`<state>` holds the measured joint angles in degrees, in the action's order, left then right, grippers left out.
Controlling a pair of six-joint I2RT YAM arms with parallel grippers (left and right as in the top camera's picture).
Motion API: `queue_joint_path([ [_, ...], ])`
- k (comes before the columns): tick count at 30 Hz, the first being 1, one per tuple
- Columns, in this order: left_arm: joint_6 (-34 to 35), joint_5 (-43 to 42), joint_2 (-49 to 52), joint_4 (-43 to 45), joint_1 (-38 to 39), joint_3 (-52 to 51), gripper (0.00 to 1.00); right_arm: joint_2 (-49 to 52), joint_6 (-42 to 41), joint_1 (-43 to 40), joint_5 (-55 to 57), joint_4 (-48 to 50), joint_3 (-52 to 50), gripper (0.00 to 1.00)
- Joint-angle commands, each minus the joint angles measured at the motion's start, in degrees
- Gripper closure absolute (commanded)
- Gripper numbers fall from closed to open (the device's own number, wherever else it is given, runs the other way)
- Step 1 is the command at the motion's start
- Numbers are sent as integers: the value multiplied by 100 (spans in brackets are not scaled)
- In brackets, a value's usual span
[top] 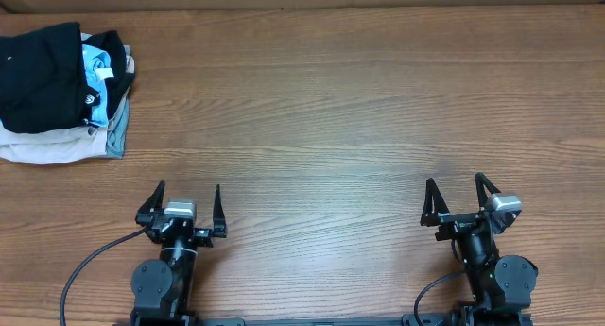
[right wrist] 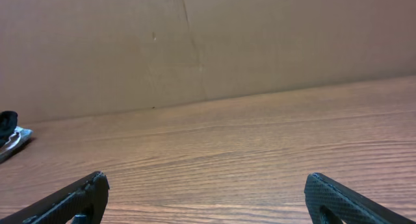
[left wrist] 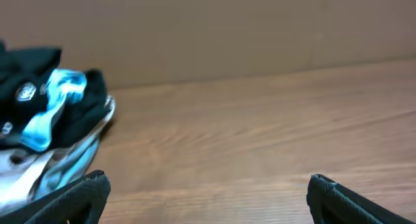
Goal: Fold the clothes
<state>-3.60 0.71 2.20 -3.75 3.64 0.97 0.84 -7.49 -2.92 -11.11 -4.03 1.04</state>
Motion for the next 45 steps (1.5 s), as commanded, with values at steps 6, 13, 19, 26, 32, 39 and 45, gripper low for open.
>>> queue_joint_path([
  [6,-26,-52,-203,-59,-400,-70,0,-66,-20,35,59,33,-59,0],
  [13,-26,-50,-195,-63,-400,-70,0,-66,-17,35,59,33,-59,0],
  [19,-26,-50,-195,-63,-400,-70,0,-66,-17,35,59,33,-59,0],
  [26,-26,-52,-195,-63,-400,-70,0,-66,-20,35,59,33,-59,0],
  [32,-26,-50,-195,-63,-400,-70,0,-66,-20,35,59,33,-59,0],
  [39,-26,-52,-195,-63,-400,-70,0,-66,-20,35,59,35,-59,0],
  [45,-26,-52,-195,-63,-400,-70,0,-66,-17,35,59,35,-59,0],
])
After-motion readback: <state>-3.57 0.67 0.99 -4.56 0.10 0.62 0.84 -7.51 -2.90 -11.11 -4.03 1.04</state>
